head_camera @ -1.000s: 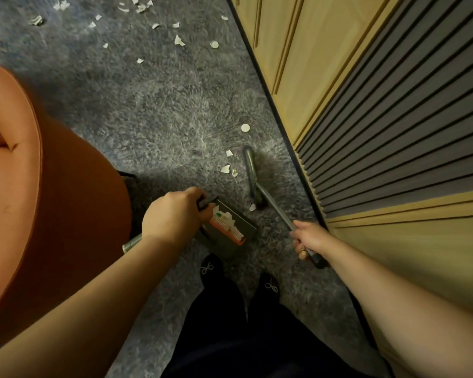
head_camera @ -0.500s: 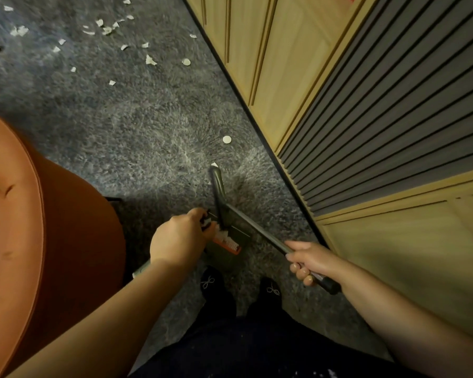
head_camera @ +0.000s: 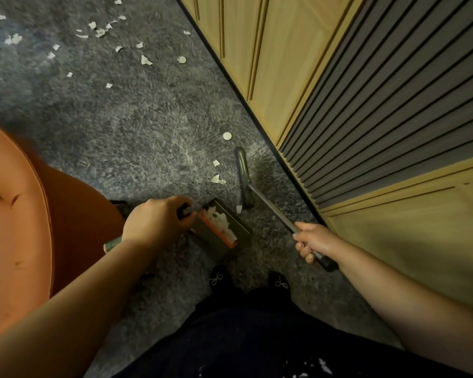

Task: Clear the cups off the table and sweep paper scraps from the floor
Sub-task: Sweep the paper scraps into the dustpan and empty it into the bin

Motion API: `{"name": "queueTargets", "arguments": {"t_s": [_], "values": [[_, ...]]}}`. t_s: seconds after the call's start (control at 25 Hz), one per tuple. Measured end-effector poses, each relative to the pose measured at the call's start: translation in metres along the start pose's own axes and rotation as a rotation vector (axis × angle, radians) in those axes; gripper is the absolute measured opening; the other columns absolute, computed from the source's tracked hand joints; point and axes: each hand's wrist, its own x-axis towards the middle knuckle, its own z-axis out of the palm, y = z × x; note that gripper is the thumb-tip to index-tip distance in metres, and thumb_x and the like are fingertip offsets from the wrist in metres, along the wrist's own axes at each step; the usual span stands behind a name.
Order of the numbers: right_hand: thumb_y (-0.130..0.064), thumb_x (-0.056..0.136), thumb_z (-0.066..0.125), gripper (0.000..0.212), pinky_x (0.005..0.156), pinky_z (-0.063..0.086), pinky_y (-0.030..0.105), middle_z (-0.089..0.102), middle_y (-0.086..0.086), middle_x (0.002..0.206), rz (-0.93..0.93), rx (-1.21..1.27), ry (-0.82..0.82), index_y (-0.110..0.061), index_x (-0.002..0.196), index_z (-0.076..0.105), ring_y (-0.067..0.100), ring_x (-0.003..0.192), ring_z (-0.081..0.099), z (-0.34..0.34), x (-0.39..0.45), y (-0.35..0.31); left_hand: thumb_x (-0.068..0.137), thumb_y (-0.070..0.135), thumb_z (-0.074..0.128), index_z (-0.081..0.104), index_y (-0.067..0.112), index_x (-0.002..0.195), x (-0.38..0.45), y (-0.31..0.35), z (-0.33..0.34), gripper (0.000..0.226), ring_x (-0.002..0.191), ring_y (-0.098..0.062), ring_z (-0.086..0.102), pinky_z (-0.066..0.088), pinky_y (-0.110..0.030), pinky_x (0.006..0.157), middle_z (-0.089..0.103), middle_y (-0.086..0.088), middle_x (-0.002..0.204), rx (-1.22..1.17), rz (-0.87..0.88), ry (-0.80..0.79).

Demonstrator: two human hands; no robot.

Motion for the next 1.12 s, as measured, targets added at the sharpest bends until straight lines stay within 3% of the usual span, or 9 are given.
{"name": "queueTargets", "arguments": {"t_s": [0.24,0.64,1.12], "values": [[-0.004,0.101,0.038,0.057,0.033,0.029,0.015,0.042,0.007,0.067,0.014,-0.112,0.029,-0.017,0.152,0.019,0.008,0.039,0.035,0.018,0.027,-0.002,0.088,0.045,0.061,0.067,0.024,0.110,0.012,0.015,0.012,0.031,0.071,-0.031,0.064,0.051,-0.035,0.057,0.069,-0.007,0.080,0.079,0.056,-0.021],[-0.004,0.100,0.041,0.060,0.033,0.028,0.015,0.041,0.005,0.064,0.046,-0.130,-0.129,-0.020,0.152,0.016,0.005,0.032,0.033,0.030,-0.006,-0.014,0.087,0.046,0.062,0.067,0.024,0.113,0.005,-0.003,0.014,0.034,0.072,-0.030,0.067,0.053,-0.036,0.058,0.071,-0.005,0.080,0.082,0.087,0.015],[-0.004,0.100,0.039,0.060,0.033,0.027,0.016,0.041,0.006,0.062,0.010,-0.118,0.010,-0.023,0.153,0.016,0.006,0.031,0.032,0.036,0.009,-0.027,0.088,0.047,0.060,0.066,0.026,0.114,0.003,-0.012,0.017,0.034,0.069,-0.026,0.066,0.052,-0.033,0.057,0.070,-0.002,0.079,0.073,0.096,0.034]]}}
